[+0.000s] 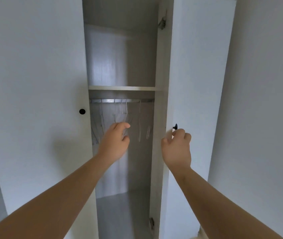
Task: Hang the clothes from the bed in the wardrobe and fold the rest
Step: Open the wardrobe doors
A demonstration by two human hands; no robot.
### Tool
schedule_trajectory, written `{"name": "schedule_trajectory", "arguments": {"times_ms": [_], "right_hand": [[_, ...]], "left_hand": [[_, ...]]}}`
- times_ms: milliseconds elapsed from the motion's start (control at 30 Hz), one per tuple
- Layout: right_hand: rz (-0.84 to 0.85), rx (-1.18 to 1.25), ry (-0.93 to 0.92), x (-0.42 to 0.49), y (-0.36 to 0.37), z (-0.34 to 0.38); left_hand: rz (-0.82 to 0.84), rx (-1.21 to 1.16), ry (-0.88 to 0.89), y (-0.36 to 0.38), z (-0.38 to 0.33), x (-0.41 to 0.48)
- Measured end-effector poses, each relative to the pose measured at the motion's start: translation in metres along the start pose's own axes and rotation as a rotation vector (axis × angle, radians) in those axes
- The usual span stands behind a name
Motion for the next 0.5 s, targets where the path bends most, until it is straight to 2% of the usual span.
{"name": "schedule_trajectory", "arguments": {"times_ms": [100,200,300,500], "right_hand": [[-0.014,-0.048,-0.062,-0.017,0.002,0.008],[0.096,-0.028,-0.145,-0.024,0.026,0.02],[0.225,-0.038,-0.133,-0.019,0.059,0.023],[0.324,-0.023,-0.142,0.01,0.151,0.047]], "left_hand": [[0.047,0.035,0.015,0.003,0.006,-0.002],[0.066,0.063,0.022,0.002,0.022,-0.001],[0.047,0.094,-0.003,-0.008,0.048,0.008],[-0.066,0.218,-0.032,-0.044,0.119,0.06]]}}
Point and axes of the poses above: each hand's wrist, its own x-axis towards the middle knuckle, its own y-axis out of the palm, z = x × y, the point moved 5 cm from there along x, towards the middle knuckle
